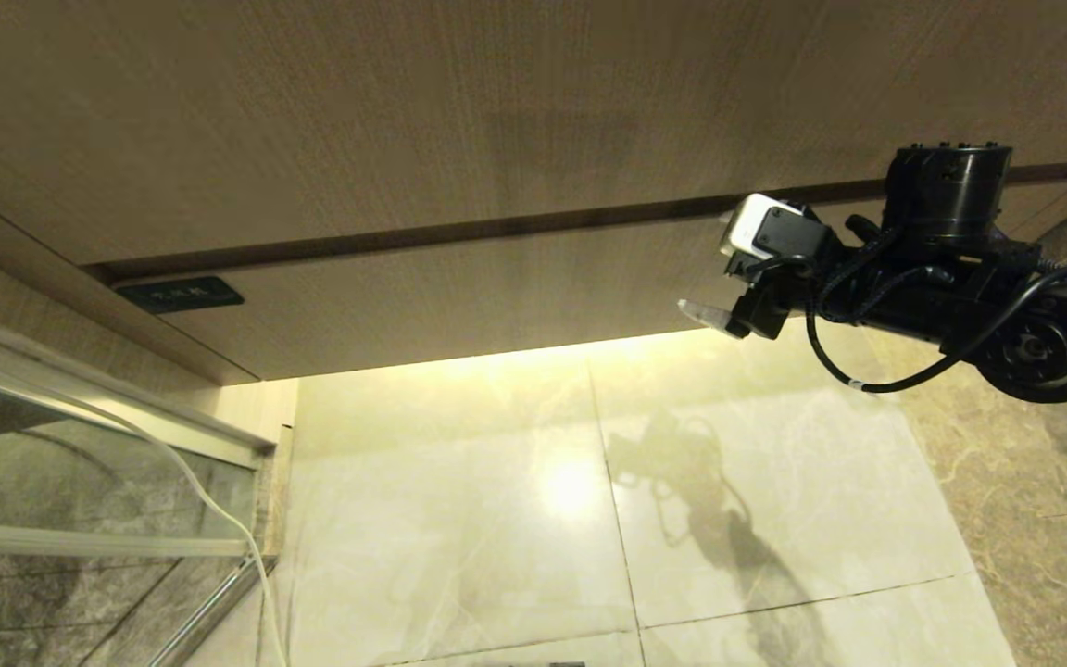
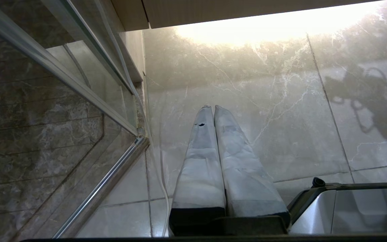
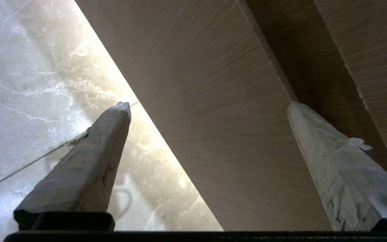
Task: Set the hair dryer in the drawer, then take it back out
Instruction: Pull open the drawer
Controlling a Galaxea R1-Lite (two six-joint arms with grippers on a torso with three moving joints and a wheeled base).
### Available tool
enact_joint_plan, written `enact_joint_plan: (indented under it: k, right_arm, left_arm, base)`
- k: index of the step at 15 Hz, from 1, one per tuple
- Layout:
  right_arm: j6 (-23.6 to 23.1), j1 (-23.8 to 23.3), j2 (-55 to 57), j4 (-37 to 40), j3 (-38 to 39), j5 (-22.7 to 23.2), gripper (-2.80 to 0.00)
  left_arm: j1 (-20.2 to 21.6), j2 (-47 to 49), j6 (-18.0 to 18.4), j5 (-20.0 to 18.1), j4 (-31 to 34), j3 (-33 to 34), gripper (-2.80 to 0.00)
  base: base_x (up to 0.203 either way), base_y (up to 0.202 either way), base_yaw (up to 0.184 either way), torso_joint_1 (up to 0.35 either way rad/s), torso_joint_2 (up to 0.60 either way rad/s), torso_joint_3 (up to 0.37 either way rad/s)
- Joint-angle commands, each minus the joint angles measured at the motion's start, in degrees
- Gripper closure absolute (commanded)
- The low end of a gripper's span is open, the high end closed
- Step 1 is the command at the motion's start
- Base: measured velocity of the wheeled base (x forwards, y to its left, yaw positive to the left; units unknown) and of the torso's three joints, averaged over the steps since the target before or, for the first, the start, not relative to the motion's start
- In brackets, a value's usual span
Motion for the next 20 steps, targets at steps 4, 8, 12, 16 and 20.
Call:
enact_joint_plan:
  k: [4, 8, 12, 16, 20]
  right_arm:
    - [-1.23, 0.00, -4.83, 9.03, 5.30, 0.12, -2.80]
    - [-1.34, 0.03, -5.58, 12.01, 4.42, 0.16, -2.80]
    - [-1.22, 0.09, -7.59, 11.34, 5.47, 0.21, -2.80]
    - [-0.78, 0.45, -8.06, 4.81, 8.69, 0.12, -2.80]
    - [-0.58, 0.61, -6.59, 3.71, 8.14, 0.11, -2.80]
  left_arm:
    - [0.02, 0.03, 0.00, 0.00, -0.04, 0.01, 0.00]
    - [0.02, 0.09, 0.00, 0.00, -0.04, 0.01, 0.00]
    - [0.02, 0.01, 0.00, 0.00, -0.04, 0.01, 0.00]
    - [0.02, 0.01, 0.00, 0.00, -0.04, 0.01, 0.00]
    - [0.02, 0.09, 0.00, 0.00, -0.04, 0.01, 0.00]
  base:
    - [0.000, 0.000, 0.000, 0.000, 0.00, 0.000]
    - [0.000, 0.000, 0.000, 0.000, 0.00, 0.000]
    - [0.000, 0.000, 0.000, 0.000, 0.00, 0.000]
    - [0.000, 0.000, 0.000, 0.000, 0.00, 0.000]
    - [0.000, 0.000, 0.000, 0.000, 0.00, 0.000]
